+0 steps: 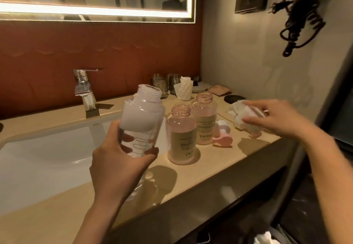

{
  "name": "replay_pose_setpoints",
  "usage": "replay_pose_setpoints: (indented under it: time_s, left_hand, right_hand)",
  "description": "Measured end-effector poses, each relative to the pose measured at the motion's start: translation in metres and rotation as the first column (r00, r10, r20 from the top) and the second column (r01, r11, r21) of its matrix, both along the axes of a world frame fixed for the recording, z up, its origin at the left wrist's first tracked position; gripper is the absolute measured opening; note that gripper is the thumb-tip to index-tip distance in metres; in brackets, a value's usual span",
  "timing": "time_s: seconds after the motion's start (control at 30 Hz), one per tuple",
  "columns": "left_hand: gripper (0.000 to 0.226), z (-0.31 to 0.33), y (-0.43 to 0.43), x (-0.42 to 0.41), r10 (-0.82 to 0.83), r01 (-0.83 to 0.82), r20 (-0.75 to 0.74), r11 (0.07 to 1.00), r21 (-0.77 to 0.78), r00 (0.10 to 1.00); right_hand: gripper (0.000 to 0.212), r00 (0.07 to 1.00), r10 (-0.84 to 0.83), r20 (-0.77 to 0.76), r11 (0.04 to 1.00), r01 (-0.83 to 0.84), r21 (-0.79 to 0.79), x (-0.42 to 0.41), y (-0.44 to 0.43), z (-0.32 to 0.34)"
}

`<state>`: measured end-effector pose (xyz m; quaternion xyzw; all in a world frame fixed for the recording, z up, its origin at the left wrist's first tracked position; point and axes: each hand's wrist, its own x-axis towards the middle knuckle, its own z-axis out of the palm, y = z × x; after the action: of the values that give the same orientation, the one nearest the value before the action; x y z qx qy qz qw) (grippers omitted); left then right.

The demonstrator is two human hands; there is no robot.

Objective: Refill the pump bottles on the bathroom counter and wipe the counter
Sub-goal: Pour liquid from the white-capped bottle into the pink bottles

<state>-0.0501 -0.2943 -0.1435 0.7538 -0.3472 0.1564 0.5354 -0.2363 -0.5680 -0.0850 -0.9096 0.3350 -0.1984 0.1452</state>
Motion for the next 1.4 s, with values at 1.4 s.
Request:
replay_pose_setpoints:
  time_s: [1.4]
  left_hand:
    - [0.08,0.011,-0.008,0.029,0.088,-0.104,0.112,0.984,0.144,0.99]
  right_hand:
    - [0.115,0.788,0.135,0.601,0.935,-0.301,0.185,0.116,0.114,-0.092]
